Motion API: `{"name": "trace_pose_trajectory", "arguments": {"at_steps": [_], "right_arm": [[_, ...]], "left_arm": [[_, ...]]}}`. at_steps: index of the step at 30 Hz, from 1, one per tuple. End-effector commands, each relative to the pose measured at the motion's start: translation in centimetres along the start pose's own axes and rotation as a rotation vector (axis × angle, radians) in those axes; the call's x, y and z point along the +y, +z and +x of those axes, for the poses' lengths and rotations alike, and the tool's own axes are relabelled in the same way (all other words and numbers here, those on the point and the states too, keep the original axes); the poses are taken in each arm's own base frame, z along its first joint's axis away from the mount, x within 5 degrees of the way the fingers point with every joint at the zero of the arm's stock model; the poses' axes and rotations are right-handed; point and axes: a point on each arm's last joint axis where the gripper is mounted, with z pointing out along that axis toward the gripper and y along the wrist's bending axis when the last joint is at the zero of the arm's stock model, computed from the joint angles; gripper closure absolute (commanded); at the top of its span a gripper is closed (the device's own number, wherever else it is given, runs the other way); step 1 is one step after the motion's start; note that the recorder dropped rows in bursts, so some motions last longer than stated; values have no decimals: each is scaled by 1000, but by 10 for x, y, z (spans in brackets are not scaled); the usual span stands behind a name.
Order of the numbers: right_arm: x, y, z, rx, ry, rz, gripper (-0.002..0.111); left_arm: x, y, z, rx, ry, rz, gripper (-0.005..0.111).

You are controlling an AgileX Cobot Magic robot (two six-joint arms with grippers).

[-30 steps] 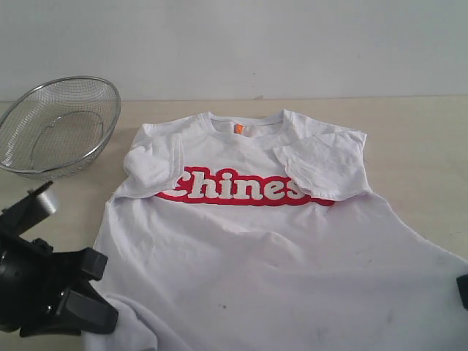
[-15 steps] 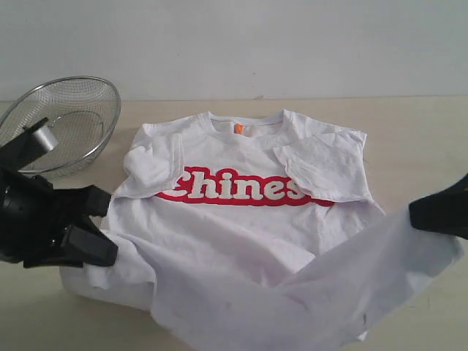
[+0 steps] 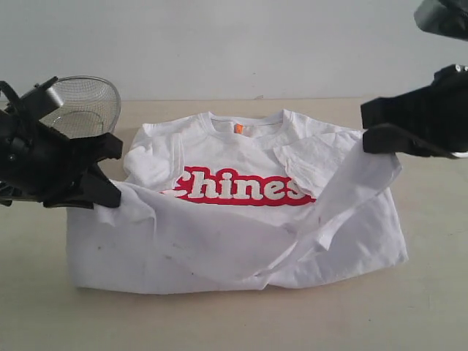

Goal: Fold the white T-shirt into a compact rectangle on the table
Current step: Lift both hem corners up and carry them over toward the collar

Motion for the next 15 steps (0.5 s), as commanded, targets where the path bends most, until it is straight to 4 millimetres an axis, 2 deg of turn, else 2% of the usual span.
{"name": "trace_pose_trajectory", "arguments": {"at_steps": [1, 8, 11, 15], "right_arm": [[-4, 19, -24, -9, -9, 12, 108], [-20, 56, -39, 10, 0, 61, 108], [-33, 67, -43, 14, 28, 87, 108], [-55, 73, -52, 2, 75, 130, 108]], "left_arm": [[2, 1, -23, -59, 14, -11, 102], [4, -5, -61, -122, 16, -4, 102], [8, -8, -76, -148, 11, -5, 102], [9, -1, -89, -148, 15, -7, 102]]}}
